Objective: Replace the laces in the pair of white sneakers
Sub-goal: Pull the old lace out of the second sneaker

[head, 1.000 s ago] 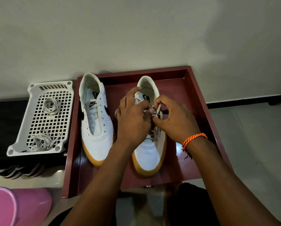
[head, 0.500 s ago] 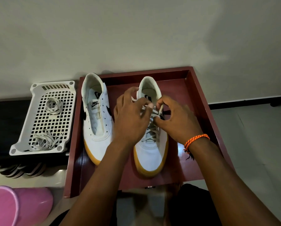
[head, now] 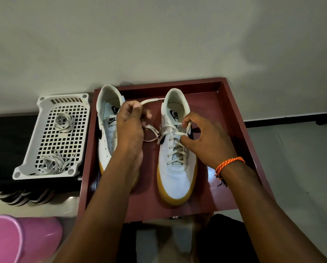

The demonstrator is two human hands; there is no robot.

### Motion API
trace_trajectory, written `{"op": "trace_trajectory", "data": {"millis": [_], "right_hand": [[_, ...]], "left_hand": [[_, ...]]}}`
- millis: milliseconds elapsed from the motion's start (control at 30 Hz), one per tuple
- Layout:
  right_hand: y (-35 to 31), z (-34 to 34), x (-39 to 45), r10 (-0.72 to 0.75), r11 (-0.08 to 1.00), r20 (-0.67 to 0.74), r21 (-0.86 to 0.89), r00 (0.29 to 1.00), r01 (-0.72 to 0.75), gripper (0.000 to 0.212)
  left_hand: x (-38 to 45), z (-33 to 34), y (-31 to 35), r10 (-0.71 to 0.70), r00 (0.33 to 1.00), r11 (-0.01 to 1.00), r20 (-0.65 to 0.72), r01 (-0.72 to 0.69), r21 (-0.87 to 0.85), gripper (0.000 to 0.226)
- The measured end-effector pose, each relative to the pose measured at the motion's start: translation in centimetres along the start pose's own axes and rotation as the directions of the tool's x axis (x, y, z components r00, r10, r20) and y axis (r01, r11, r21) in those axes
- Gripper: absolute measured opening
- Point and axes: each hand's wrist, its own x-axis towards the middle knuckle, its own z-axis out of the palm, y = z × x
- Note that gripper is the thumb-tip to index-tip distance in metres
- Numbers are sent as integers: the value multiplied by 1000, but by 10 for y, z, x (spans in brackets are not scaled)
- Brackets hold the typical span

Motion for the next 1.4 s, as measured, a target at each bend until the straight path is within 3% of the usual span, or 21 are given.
{"op": "trace_trajectory", "data": {"millis": [133,300,500,567,633,667,733,800,933,1000,1067,1167,1267,1333,1400], "right_hand": [[1,11,3,-25,1000,-3,-15,1000,25,6],[-2,17,3,-42,999,-38,-25,998,41,8],[-8,27,2,-80,997,-75,-2,994,80,11],[-8,30,5,-44,996,-87,72,995,50,8],[-14,28,9,53,950,-69,310,996,-29,10],[-18,23,12,108,866,-48,495,993,-70,12],[-22,7,16,168,599,12,793,986,-112,11],[-21,-18,18,159,376,43,921,986,-101,8],[-3,-60,16,27,-50,55,997,998,-54,15],[5,-70,15,31,-176,12,984,999,-6,22],[8,-74,13,39,-213,-33,976,999,40,23],[9,-76,12,76,-138,-26,990,997,37,26],[10,-70,14,229,38,24,999,973,-33,23],[14,-56,19,421,321,20,932,907,-169,19],[20,-38,22,500,695,-48,618,864,-368,23]], "left_hand": [[2,1,-13,27,1000,983,-2,-26,181,19],[3,1,-24,90,987,919,136,-135,372,35],[4,-3,-29,124,976,819,179,-203,537,44],[4,-3,-29,167,962,782,215,-262,565,45],[3,-4,-30,191,955,784,225,-287,550,40],[3,-5,-30,192,953,791,234,-292,537,39],[2,-5,-29,175,954,810,244,-280,515,38],[1,-3,-29,164,953,823,254,-274,497,36],[0,-4,-29,133,957,836,257,-248,489,43],[0,-3,-30,113,955,835,273,-240,494,46],[-1,-3,-28,116,955,830,274,-245,501,46],[0,-4,-26,125,954,805,272,-258,535,44],[-2,-6,-24,96,952,790,290,-250,560,39],[-4,-6,-22,100,946,789,307,-264,555,33],[-5,-4,-20,118,940,785,319,-285,550,20]]}}
